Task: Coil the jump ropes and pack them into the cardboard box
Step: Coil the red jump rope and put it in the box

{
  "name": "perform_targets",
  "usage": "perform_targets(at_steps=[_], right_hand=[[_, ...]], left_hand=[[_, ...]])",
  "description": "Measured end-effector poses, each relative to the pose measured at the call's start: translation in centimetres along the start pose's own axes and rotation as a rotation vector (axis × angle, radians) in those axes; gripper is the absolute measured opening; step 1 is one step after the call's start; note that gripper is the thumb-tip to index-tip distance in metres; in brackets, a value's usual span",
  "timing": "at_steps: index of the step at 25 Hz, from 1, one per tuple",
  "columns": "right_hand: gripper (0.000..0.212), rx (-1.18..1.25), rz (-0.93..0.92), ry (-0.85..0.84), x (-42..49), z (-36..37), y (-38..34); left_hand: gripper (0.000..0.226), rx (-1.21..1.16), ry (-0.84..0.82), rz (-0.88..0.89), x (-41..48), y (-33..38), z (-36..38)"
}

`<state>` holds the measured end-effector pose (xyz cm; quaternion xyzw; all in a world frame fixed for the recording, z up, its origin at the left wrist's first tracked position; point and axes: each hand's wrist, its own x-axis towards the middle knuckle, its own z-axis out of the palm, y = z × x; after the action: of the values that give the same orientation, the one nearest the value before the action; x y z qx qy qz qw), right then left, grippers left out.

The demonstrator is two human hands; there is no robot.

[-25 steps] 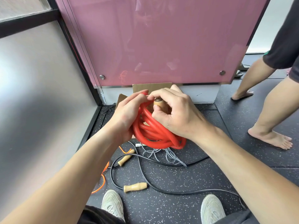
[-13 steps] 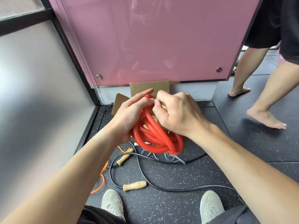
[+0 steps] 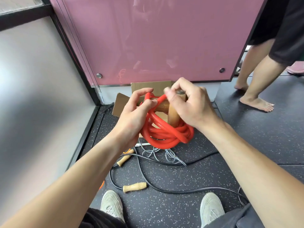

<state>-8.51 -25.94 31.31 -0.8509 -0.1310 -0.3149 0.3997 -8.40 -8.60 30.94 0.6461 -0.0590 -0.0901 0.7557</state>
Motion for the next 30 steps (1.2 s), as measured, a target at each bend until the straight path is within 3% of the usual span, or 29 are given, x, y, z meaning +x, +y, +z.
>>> perform_targets(at_steps=[3,6,8,9,11,13,16,19,25,30], right_hand=[[0.051,0.099,-0.017,-0.190,-0.1,0.3,-0.2],[0.061,0.044,-0.025,-0.095,-0.1,-0.4,1.0],[0.061,0.127,0.280,-0.049,-0.3,-1.0,0.7],[0.060,0.249,0.495,-0.104,-0.3,-1.3,0.3],[0.062,0.628,0.848,-0.432,-0.6,-1.8,-0.2],[0.059,0.843,0.957,-0.628,-1.0,-1.9,-0.4],[0.046,0.793,0.938,-0.527,-1.3,-0.6,0.1],[0.048,0.738,0.946,-0.448,-1.1,0.4,0.6],[0.039,0.580,1.124,-0.612,-2.2,1.8,1.1],[0.030,0.476,1.151,-0.687,-2.5,4.1,2.2]], left_hand=[[0.029,-0.076,0.026,-0.055,0.1,0.3,-0.2],[0.033,-0.138,0.001,-0.112,0.1,0.3,-0.8],[0.030,-0.166,0.005,-0.109,0.1,0.3,-1.2],[0.031,-0.179,0.013,-0.110,0.2,0.2,-1.4],[0.040,-0.191,0.026,-0.115,0.6,0.2,-1.9],[0.046,-0.189,0.049,-0.097,1.1,0.1,-2.4],[0.050,-0.169,0.045,-0.102,1.7,-0.4,-3.0],[0.065,-0.119,-0.031,-0.237,2.5,-1.3,-4.3],[0.034,0.104,-0.030,-0.636,1.9,-2.6,-5.8],[0.041,0.175,-0.047,-0.704,1.8,-4.9,-7.2]])
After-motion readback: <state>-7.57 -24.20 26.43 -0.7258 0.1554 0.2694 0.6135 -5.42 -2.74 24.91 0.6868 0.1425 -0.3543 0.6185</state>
